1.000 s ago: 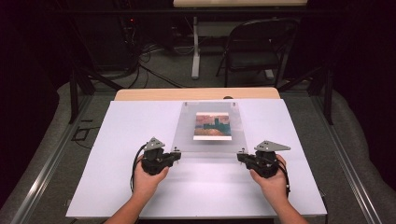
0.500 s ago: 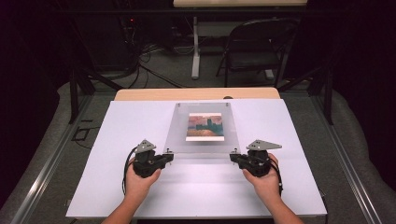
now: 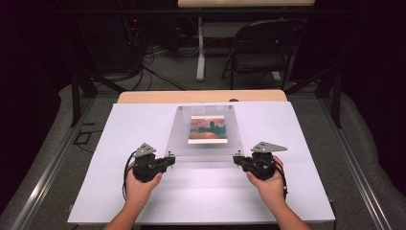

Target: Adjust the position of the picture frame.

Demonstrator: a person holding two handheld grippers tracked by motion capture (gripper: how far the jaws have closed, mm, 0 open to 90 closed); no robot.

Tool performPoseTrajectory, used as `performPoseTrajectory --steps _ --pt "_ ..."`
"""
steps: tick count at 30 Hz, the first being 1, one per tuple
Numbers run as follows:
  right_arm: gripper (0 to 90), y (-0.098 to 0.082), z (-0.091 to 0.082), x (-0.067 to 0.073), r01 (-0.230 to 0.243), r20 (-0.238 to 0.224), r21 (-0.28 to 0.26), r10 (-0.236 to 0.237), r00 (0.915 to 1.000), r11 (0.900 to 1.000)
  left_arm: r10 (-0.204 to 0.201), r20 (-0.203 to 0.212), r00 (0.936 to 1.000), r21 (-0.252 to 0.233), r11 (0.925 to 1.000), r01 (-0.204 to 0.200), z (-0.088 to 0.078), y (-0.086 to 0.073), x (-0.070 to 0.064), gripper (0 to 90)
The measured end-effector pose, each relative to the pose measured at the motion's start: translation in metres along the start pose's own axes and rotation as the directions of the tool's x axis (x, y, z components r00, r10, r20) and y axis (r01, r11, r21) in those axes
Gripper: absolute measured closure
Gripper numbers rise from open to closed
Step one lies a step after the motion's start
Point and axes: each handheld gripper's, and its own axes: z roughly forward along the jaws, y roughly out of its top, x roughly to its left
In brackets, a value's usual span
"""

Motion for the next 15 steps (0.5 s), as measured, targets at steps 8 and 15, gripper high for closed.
performPoseTrajectory --steps 8,15 --pt "85.5 -0.004 0.002 0.001 0.003 0.008 0.005 -0.003 1.0000 1.000 -0.007 0.001 1.0000 0.015 0.9999 0.007 0.003 -0.005 0.001 85.0" --pt "85.4 -0.011 0.006 0.001 0.010 0.019 0.022 -0.011 0.9998 1.000 -0.012 -0.007 0.9999 0.031 0.9995 0.012 0.007 -0.011 0.001 84.5"
